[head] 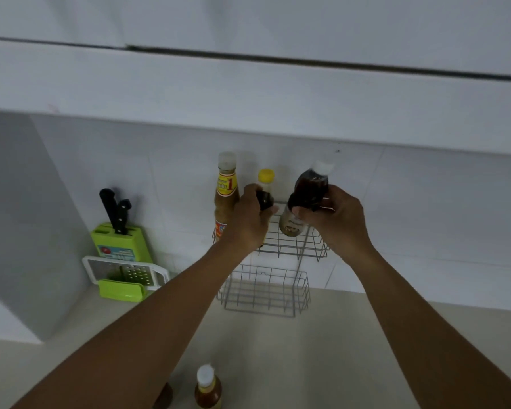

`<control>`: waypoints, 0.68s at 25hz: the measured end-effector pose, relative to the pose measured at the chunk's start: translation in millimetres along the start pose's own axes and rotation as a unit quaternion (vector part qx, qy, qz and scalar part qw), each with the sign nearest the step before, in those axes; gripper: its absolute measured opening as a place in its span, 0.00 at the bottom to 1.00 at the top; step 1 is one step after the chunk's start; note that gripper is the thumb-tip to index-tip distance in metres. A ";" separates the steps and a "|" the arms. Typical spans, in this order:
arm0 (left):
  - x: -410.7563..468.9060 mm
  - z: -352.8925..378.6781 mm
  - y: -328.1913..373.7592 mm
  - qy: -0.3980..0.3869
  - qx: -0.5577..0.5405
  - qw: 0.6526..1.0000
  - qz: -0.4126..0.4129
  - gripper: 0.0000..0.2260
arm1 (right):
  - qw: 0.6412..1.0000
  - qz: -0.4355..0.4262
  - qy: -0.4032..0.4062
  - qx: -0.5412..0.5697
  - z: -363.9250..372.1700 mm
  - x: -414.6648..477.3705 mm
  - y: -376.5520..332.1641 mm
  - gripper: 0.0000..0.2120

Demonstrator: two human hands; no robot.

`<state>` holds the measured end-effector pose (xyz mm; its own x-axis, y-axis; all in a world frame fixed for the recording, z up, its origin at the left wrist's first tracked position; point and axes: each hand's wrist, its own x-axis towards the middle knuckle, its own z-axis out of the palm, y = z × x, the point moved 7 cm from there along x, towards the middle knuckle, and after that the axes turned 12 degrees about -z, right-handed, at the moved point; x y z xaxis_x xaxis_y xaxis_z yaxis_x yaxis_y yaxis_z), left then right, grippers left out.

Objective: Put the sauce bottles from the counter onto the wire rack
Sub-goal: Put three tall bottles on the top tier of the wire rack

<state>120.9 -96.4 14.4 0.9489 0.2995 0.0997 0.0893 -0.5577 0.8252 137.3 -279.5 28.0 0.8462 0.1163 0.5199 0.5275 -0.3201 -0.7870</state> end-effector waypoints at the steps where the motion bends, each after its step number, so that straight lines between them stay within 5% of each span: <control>1: 0.0 4.1 -7.7 -0.004 0.012 1.000 -0.007 0.17 | 1.000 0.001 -0.014 -0.006 3.7 8.4 3.5 0.22; 17: 13.8 -52.0 19.4 0.060 0.133 0.988 0.046 0.14 | 0.985 0.070 -0.150 -0.039 56.9 14.9 50.7 0.21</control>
<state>120.0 -62.9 60.6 0.9155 0.3190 0.2453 0.0963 -0.7655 0.6362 181.0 -240.4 -23.0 0.9009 0.3343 0.2768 0.4059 -0.4229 -0.8102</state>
